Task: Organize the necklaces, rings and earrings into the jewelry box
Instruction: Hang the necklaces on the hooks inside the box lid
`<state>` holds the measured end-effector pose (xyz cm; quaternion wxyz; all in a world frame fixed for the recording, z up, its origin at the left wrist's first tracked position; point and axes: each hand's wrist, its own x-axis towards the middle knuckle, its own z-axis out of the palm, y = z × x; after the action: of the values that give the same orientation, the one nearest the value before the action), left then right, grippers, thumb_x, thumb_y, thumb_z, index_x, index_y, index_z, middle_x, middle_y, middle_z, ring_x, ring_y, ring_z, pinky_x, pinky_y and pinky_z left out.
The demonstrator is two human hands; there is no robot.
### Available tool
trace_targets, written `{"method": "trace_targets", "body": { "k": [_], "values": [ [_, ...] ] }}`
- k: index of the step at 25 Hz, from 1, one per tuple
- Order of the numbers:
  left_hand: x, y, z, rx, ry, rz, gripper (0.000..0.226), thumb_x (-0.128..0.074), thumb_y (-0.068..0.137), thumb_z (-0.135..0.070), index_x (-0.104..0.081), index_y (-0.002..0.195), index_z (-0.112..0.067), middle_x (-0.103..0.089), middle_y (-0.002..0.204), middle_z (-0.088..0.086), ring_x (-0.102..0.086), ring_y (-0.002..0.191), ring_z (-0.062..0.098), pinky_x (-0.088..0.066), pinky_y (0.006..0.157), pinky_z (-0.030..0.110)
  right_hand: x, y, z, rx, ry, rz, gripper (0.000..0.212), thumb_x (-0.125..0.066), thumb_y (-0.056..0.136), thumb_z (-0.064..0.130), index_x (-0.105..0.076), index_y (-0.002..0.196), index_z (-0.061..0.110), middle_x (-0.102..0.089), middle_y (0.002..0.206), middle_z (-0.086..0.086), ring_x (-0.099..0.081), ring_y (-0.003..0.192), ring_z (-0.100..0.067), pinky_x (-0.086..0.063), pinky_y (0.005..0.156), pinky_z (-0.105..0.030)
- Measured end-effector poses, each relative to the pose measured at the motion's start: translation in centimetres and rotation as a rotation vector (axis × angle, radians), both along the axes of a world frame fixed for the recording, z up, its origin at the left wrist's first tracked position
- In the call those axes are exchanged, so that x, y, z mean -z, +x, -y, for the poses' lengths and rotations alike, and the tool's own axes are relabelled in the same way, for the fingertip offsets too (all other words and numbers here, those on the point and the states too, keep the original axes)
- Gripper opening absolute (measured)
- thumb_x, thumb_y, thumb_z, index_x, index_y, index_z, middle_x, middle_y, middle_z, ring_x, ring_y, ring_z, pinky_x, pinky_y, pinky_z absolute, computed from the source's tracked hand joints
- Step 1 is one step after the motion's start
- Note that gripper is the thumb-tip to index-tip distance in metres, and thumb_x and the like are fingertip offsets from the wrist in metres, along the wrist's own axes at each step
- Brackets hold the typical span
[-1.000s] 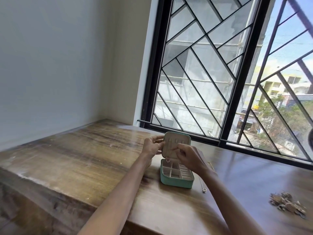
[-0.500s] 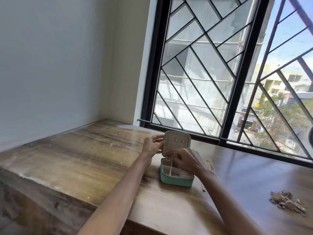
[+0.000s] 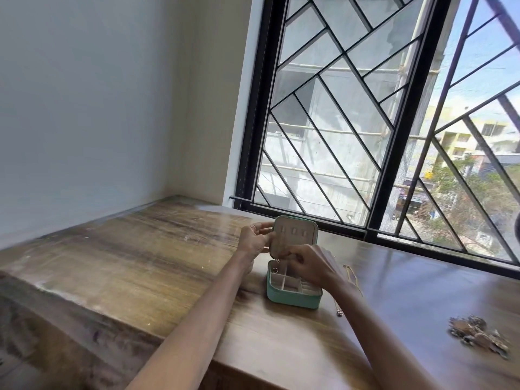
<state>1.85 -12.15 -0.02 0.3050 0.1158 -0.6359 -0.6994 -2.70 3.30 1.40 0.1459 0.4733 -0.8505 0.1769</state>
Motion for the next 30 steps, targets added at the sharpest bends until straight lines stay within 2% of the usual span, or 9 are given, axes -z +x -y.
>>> {"method": "trace_targets", "body": {
  "k": [3, 5, 7, 12, 15, 18, 23, 26, 30],
  "values": [
    [0.1, -0.1, 0.0, 0.000, 0.008, 0.003, 0.027, -0.064, 0.084, -0.001, -0.063, 0.111, -0.003, -0.065, 0.082, 0.001, -0.059, 0.063, 0.016, -0.050, 0.064, 0.031, -0.4, 0.0, -0.2, 0.077, -0.112, -0.014, 0.022, -0.053, 0.084, 0.021, -0.070, 0.092, 0.032, -0.060, 0.069, 0.007, -0.050, 0.061, -0.017, -0.033, 0.053, -0.026],
    [0.1, -0.1, 0.0, 0.001, 0.008, 0.007, 0.027, -0.064, 0.084, -0.002, -0.063, 0.111, -0.004, -0.065, 0.081, 0.001, -0.060, 0.059, 0.012, -0.050, 0.062, 0.030, -0.8, 0.0, -0.1, 0.163, -0.210, -0.006, 0.014, -0.053, 0.084, 0.022, -0.064, 0.076, 0.024, -0.054, 0.064, 0.008, -0.049, 0.060, -0.018, -0.031, 0.051, -0.026],
    [0.1, -0.2, 0.0, -0.001, 0.010, 0.002, 0.026, -0.064, 0.084, -0.002, -0.063, 0.110, -0.004, -0.065, 0.080, 0.000, -0.061, 0.055, 0.008, -0.050, 0.062, 0.029, -0.9, 0.2, 0.2, 0.236, -0.173, 0.005, 0.023, -0.054, 0.084, 0.029, -0.052, 0.063, 0.020, -0.054, 0.064, 0.001, -0.050, 0.062, -0.022, -0.031, 0.054, -0.028],
    [0.1, 0.0, -0.1, -0.020, 0.019, -0.008, 0.026, -0.064, 0.084, 0.000, -0.063, 0.110, -0.003, -0.065, 0.081, 0.002, -0.059, 0.065, 0.018, -0.049, 0.064, 0.031, -0.7, 0.3, 1.5, 0.335, -0.043, 0.110, 0.045, -0.058, 0.084, 0.047, -0.044, 0.056, 0.015, -0.056, 0.071, -0.005, -0.050, 0.068, -0.026, -0.034, 0.060, -0.028],
    [0.0, 0.0, -0.1, -0.020, 0.021, -0.012, 0.026, -0.064, 0.084, 0.000, -0.063, 0.109, -0.004, -0.066, 0.081, 0.002, -0.060, 0.064, 0.018, -0.051, 0.062, 0.031, -0.8, 0.4, 2.2, 0.358, -0.024, 0.158, 0.045, -0.062, 0.078, 0.059, -0.053, 0.066, 0.017, -0.057, 0.075, -0.003, -0.054, 0.073, -0.024, -0.035, 0.062, -0.027],
    [0.0, 0.0, -0.1, -0.026, 0.029, -0.012, 0.025, -0.065, 0.083, 0.000, -0.063, 0.108, -0.004, -0.066, 0.081, 0.003, -0.061, 0.064, 0.018, -0.051, 0.062, 0.031, -0.7, 0.5, 2.7, 0.382, -0.040, 0.215, 0.045, -0.066, 0.075, 0.058, -0.063, 0.085, 0.014, -0.063, 0.082, -0.004, -0.063, 0.086, -0.026, -0.036, 0.064, -0.028],
    [0.1, -0.2, -0.2, -0.028, 0.035, -0.016, 0.026, -0.065, 0.083, 0.000, -0.064, 0.109, -0.003, -0.067, 0.081, 0.003, -0.060, 0.065, 0.019, -0.050, 0.065, 0.033, -1.1, 0.8, 3.2, 0.432, -0.077, 0.247, 0.048, -0.069, 0.073, 0.053, -0.065, 0.098, 0.012, -0.068, 0.102, -0.010, -0.063, 0.098, -0.029, -0.038, 0.068, -0.028],
    [0.0, -0.2, -0.3, -0.026, 0.034, -0.015, 0.026, -0.065, 0.083, 0.000, -0.063, 0.109, -0.002, -0.066, 0.080, 0.002, -0.060, 0.062, 0.016, -0.050, 0.064, 0.031, -1.2, 0.9, 3.8, 0.428, -0.053, 0.243, 0.042, -0.069, 0.074, 0.047, -0.065, 0.099, 0.013, -0.068, 0.103, -0.010, -0.063, 0.098, -0.029, -0.039, 0.068, -0.028],
    [-0.1, 0.1, -0.6, -0.012, 0.037, -0.018, 0.025, -0.063, 0.084, 0.001, -0.062, 0.110, -0.002, -0.065, 0.080, 0.003, -0.059, 0.065, 0.018, -0.049, 0.063, 0.030, -1.7, 0.7, 4.0, 0.415, -0.078, 0.272, 0.034, -0.068, 0.074, 0.045, -0.067, 0.091, 0.015, -0.069, 0.096, -0.008, -0.064, 0.093, -0.027, -0.038, 0.067, -0.028]
  ]
}}
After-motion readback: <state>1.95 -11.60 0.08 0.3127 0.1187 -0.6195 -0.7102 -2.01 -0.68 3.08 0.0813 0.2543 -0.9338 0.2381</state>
